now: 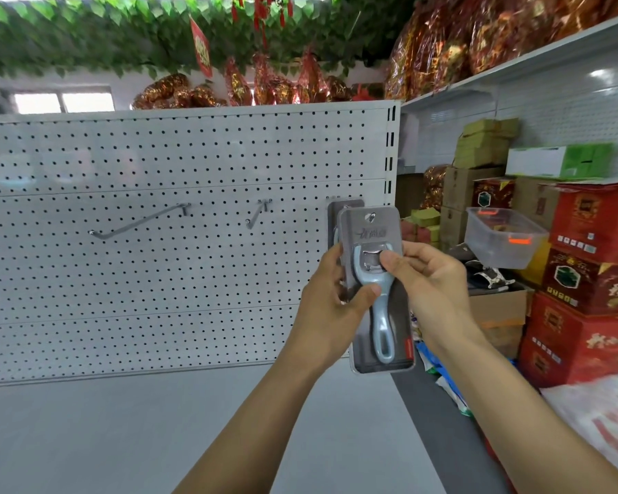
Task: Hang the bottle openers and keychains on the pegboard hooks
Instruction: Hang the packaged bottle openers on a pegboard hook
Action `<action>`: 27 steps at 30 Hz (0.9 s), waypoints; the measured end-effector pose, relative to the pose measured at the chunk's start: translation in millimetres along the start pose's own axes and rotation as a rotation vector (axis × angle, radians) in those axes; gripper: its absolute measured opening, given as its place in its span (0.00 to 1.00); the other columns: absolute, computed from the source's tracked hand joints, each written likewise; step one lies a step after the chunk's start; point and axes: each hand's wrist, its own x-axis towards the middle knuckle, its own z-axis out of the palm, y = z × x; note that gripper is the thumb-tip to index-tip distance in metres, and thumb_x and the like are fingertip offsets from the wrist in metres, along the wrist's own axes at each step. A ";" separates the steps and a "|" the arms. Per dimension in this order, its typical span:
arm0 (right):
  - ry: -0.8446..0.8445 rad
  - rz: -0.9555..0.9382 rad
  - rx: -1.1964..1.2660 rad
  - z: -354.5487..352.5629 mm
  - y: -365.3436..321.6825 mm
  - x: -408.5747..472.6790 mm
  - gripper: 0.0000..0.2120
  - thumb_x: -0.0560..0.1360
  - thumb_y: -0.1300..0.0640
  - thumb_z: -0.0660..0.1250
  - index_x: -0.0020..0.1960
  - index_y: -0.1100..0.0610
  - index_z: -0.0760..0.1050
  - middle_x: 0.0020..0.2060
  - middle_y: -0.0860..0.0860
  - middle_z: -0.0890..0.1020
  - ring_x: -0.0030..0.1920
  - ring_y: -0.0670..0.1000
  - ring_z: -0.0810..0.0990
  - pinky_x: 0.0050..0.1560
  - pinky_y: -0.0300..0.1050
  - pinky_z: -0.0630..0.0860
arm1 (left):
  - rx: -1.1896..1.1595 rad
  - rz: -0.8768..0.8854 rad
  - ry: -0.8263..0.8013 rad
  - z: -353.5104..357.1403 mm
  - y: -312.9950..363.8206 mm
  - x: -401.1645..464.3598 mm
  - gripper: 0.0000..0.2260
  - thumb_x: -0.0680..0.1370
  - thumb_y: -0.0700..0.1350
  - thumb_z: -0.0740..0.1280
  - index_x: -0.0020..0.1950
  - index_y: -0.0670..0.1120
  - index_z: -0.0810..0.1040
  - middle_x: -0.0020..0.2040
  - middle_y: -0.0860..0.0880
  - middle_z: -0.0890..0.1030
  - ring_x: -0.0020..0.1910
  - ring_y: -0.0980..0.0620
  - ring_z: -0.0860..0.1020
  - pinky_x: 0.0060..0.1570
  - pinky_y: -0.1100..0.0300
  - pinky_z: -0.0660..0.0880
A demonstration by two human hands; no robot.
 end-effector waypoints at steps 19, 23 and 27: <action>0.011 0.017 -0.192 24.1 30.8 64.2 0.08 0.76 0.59 0.69 0.54 0.60 0.77 0.39 0.49 0.79 0.37 0.40 0.76 0.34 0.23 0.71 | 0.749 0.052 0.074 -22.5 -58.4 -44.7 0.20 0.79 0.58 0.61 0.71 0.58 0.66 0.61 0.61 0.75 0.60 0.61 0.73 0.56 0.59 0.73; -0.014 0.041 -0.334 24.6 32.7 64.3 0.16 0.77 0.52 0.68 0.60 0.60 0.76 0.46 0.50 0.78 0.48 0.47 0.76 0.48 0.36 0.70 | 0.754 0.022 0.067 -25.2 -57.3 -48.0 0.18 0.80 0.57 0.61 0.69 0.57 0.69 0.60 0.60 0.76 0.58 0.60 0.74 0.53 0.58 0.73; -0.047 0.086 -0.502 10.4 50.7 45.1 0.22 0.77 0.50 0.66 0.66 0.61 0.72 0.60 0.56 0.78 0.59 0.54 0.77 0.57 0.43 0.71 | 0.737 0.010 0.079 -29.3 -55.5 -61.8 0.18 0.80 0.56 0.62 0.69 0.55 0.70 0.59 0.58 0.77 0.56 0.60 0.75 0.49 0.61 0.71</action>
